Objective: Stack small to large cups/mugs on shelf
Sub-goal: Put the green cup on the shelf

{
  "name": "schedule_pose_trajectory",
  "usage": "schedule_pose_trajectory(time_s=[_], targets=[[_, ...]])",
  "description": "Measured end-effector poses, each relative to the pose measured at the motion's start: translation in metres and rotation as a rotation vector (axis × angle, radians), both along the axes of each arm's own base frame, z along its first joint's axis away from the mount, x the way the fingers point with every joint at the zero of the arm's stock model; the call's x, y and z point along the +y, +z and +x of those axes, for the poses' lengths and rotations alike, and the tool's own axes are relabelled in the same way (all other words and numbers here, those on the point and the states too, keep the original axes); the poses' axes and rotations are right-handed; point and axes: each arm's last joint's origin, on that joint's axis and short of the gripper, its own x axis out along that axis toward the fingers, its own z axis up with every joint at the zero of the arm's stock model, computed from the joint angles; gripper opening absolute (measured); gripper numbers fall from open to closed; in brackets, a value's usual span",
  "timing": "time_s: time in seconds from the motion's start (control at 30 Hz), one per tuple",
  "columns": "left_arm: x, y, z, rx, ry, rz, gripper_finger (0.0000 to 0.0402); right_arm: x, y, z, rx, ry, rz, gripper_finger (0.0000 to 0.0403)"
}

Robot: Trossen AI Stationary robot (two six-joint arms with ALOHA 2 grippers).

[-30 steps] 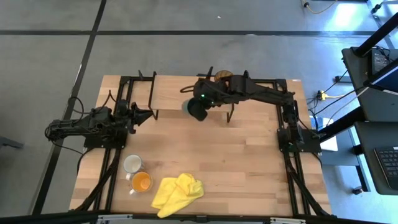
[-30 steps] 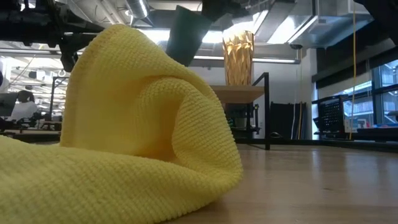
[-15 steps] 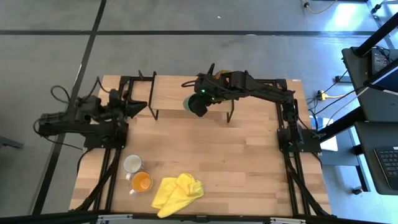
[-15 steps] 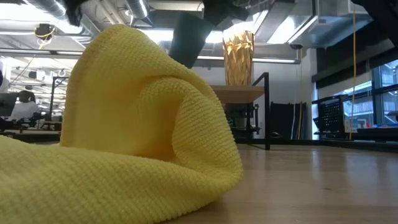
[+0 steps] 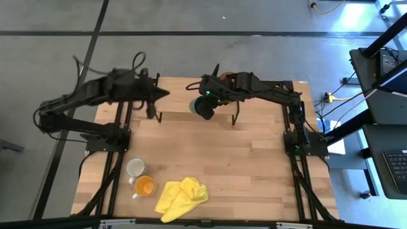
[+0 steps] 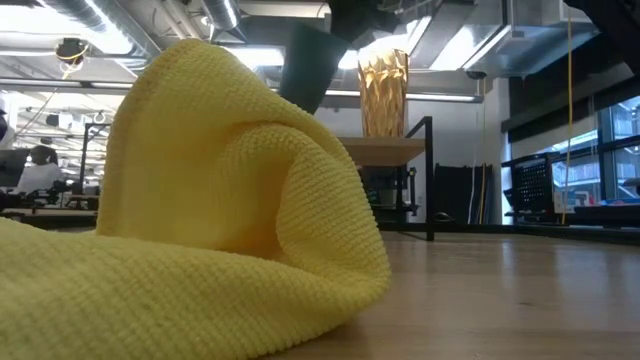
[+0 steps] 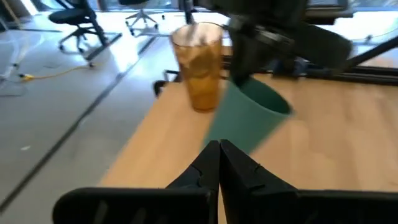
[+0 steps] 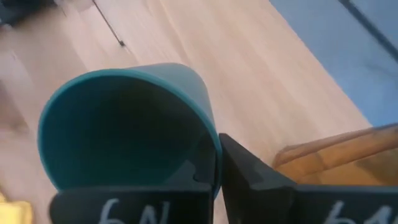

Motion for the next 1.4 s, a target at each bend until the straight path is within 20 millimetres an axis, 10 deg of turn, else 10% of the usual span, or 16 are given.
schedule_pose_trajectory(time_s=[0.33,1.4], targets=[[0.06,-0.03,0.026,0.157,0.131,-0.138,0.0,-0.007,0.0,-0.001,0.027,0.051,-0.025,0.001],[0.067,-0.043,0.014,0.3,0.283,-0.185,0.0,-0.046,0.006,-0.005,-0.102,-0.074,0.086,0.001]])
